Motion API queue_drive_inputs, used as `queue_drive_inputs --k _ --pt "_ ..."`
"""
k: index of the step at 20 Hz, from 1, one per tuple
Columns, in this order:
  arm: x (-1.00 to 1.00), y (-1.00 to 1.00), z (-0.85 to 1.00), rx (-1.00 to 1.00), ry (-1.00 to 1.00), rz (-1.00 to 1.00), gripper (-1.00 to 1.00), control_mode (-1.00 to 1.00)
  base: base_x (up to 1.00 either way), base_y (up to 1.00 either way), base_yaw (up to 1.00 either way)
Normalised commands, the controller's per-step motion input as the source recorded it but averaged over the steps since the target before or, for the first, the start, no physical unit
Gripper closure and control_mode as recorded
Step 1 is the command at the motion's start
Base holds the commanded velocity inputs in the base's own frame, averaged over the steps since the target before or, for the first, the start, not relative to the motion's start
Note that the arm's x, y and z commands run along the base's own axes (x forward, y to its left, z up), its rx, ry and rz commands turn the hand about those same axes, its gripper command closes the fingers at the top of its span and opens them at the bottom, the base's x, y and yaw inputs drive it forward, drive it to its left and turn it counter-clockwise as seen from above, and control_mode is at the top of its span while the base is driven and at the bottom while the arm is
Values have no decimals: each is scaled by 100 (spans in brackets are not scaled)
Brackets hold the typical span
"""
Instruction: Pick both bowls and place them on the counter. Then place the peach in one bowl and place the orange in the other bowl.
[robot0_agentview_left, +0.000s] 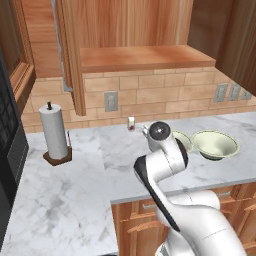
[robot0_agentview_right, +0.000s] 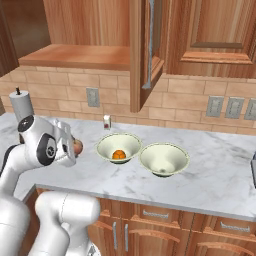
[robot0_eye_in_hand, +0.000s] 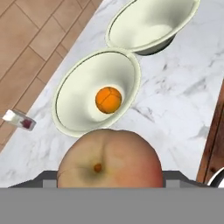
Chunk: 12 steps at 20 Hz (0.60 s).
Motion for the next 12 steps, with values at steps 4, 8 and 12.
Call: queue_drive_inputs --k 4,8,12 --pt "-23 -31 45 0 -2 0 100 -100 0 0 0" --pt "-19 -40 40 0 -8 0 100 -100 0 0 0" --pt "-11 -47 31 0 -9 0 100 -100 0 0 0"
